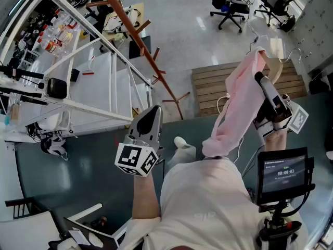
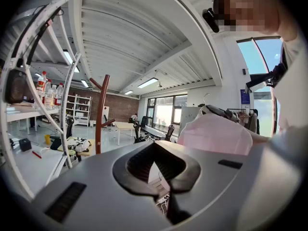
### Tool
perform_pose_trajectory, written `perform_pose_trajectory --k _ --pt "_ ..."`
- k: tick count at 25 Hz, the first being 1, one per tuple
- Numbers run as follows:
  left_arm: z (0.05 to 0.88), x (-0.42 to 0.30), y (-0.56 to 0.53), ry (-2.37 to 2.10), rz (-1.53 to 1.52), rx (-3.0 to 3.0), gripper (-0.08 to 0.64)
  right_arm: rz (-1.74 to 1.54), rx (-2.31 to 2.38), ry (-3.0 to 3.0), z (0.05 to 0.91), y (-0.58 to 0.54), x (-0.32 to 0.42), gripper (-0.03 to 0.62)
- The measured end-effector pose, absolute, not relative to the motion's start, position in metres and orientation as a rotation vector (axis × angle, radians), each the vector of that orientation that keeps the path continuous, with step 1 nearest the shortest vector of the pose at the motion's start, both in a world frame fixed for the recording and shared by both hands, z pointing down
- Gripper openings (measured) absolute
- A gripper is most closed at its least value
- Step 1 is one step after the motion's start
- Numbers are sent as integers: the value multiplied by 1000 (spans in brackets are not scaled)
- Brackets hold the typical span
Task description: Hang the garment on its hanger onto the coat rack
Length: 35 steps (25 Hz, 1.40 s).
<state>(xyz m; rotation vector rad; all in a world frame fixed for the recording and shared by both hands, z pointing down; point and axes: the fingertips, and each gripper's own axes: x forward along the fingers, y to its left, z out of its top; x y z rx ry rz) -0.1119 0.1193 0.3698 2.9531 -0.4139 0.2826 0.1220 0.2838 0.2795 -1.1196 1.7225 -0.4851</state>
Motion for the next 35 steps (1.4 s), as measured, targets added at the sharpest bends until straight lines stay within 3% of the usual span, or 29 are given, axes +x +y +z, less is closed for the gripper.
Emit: perform_pose_trajectory --k 15,35 --pt "366 -78 -51 -297 245 2970 6 -422 -1241 1796 277 141 171 113" --pt "362 -52 -98 -517 264 2917 6 -655 -1025 2032 282 5 230 112"
